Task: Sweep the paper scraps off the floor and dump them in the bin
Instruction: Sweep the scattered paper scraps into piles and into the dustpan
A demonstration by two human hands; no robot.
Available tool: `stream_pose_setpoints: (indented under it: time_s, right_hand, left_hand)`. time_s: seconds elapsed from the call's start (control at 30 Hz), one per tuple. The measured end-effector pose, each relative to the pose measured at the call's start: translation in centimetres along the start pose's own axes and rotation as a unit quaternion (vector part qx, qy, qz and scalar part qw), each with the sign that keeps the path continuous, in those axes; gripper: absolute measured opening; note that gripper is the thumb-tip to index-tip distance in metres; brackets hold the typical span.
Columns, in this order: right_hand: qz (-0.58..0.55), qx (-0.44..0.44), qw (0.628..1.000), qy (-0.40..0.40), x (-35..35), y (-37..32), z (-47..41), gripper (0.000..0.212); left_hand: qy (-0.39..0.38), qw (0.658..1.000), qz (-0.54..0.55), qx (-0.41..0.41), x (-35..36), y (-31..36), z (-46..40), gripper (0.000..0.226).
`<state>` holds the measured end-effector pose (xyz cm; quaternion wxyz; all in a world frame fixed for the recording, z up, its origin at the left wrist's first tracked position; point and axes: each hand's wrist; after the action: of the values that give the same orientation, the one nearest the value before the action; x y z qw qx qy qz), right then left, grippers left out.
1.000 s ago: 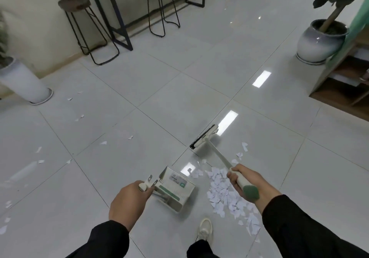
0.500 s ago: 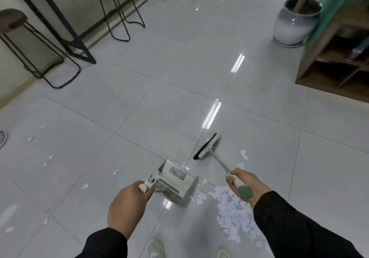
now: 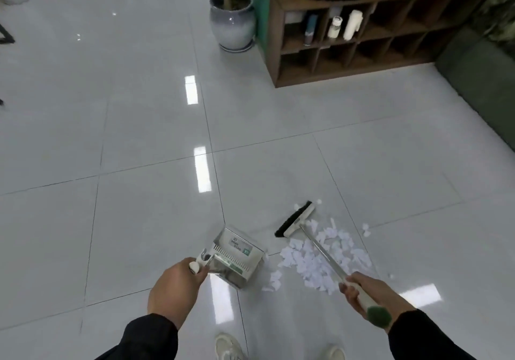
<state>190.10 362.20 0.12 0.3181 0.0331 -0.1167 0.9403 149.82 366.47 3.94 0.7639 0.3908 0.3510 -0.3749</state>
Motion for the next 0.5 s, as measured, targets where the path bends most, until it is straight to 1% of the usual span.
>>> stream_pose_setpoints:
  time_s: [0.03,0.07,0.13,0.23,0.3,0.43,0.5]
  right_hand:
    - [-0.019,-0.007,1.0,0.009,-0.2,1.5,0.9,0.032]
    - [-0.008,-0.006,1.0,0.007,-0.1,1.7,1.6,0.03]
    - [0.014,-0.012,0.999,0.027,-0.4,4.6,4.1,0.028]
    - [0.058,0.001,0.998,0.032,-0.3,7.4,6.3,0.025]
    - [0.087,0.004,0.996,0.029,0.5,8.8,6.8,0.024]
    - [0.133,-0.033,0.99,0.021,2.4,11.7,6.2,0.023]
    - [0.169,-0.023,0.985,0.012,3.2,12.3,5.3,0.021]
  left_hand:
    - [-0.013,1.0,-0.006,0.012,-0.5,-0.5,-0.6,0.036]
    - [-0.01,1.0,-0.005,0.013,-0.6,-0.7,-0.8,0.035]
    - [-0.023,0.999,-0.02,0.026,-1.2,-2.0,-0.7,0.034]
    - [-0.027,0.999,-0.024,0.034,-1.7,-3.4,-0.1,0.031]
    - [-0.025,0.999,-0.036,0.031,-1.7,-4.2,0.4,0.029]
    - [-0.026,0.998,-0.053,0.035,-1.8,-7.1,1.6,0.031]
    - [-0.037,0.996,-0.076,0.036,-1.6,-8.5,2.2,0.033]
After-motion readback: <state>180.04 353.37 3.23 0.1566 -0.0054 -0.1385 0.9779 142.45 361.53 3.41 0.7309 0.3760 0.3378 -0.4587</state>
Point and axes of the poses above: each hand's wrist, its own z-axis away from the middle knuckle, its own x-axis out of the palm, y = z × x, and after that the axes turned 1 degree about -y, right-handed
